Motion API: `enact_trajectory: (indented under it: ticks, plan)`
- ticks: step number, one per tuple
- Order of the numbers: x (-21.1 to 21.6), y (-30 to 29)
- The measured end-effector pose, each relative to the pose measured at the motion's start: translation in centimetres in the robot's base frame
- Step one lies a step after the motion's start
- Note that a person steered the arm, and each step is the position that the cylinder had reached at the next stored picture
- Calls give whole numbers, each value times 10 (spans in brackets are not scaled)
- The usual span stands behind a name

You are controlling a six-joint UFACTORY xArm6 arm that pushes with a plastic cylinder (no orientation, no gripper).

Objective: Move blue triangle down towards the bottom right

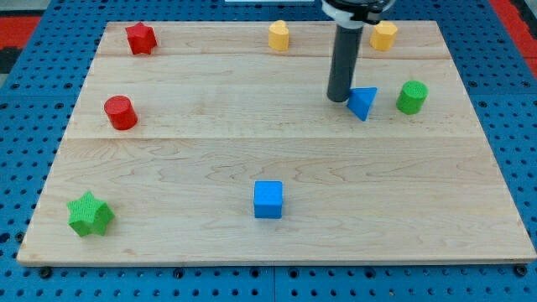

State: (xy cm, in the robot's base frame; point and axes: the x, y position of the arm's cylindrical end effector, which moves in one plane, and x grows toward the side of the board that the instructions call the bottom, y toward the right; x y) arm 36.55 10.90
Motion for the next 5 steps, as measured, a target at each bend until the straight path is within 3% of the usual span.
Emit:
enact_trajectory:
  ticks: [2,4,5]
  plan:
    - [1,22]
    - [-34,-41]
    - [-42,-13]
